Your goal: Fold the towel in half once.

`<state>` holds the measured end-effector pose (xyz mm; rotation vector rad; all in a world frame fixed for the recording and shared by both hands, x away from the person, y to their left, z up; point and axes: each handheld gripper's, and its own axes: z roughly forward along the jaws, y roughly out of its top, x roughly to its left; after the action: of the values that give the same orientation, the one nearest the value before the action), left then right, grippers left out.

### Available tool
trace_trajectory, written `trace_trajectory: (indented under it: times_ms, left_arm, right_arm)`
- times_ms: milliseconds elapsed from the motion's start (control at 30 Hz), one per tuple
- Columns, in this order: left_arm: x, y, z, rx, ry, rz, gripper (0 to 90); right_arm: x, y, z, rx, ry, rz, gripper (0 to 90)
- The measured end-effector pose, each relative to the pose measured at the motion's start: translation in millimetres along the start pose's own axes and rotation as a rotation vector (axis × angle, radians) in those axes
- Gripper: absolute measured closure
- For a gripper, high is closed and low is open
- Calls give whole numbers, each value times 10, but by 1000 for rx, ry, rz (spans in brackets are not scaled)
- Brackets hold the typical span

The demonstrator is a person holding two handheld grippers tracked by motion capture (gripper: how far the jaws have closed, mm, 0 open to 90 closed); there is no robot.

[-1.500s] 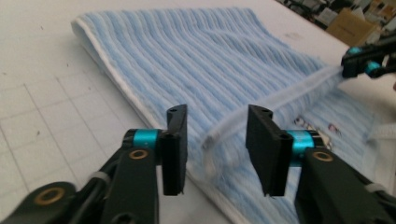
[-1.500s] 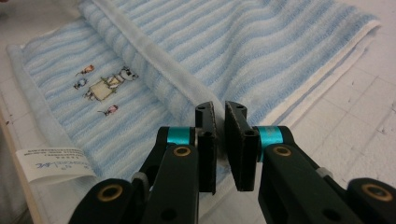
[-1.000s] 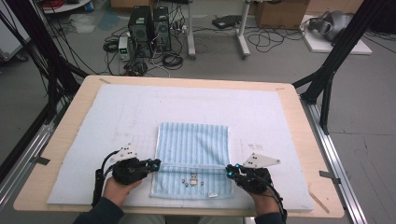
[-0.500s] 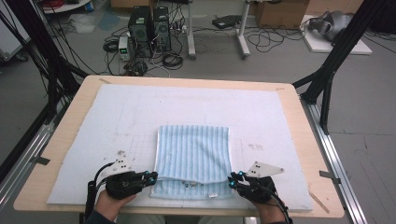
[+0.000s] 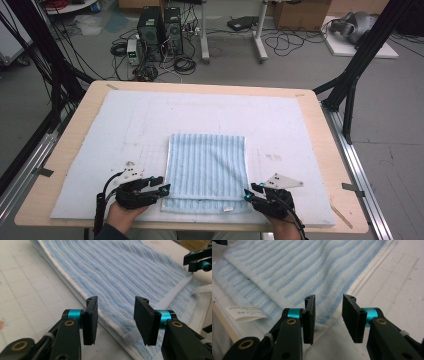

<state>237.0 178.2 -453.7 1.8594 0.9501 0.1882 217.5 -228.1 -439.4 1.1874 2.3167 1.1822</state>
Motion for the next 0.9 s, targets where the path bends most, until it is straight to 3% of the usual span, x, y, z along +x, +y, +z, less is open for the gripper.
trace_trajectory:
  times_ms: [133, 267, 333, 367, 600, 900]
  left_arm:
    - [-63, -21, 54, 33, 23, 46, 589]
    - [-89, -20, 70, 57, 37, 88, 741]
    - [-118, -29, 69, 47, 55, 118, 852]
    - [-129, -33, 67, 43, 58, 123, 865]
    - [-118, -8, -71, -46, 16, 92, 868]
    - [-135, 3, -219, -85, -71, 37, 872]
  right_arm:
    - [23, -35, 81, 32, 5, -4, 688]
    - [4, -47, 74, 28, -5, -12, 836]
    - [17, -49, 70, 27, -16, -30, 872]
    - [27, -48, 67, 24, -20, -41, 876]
    - [58, -39, 15, 0, -21, -49, 880]
    - [122, 14, -123, -34, -16, -70, 881]
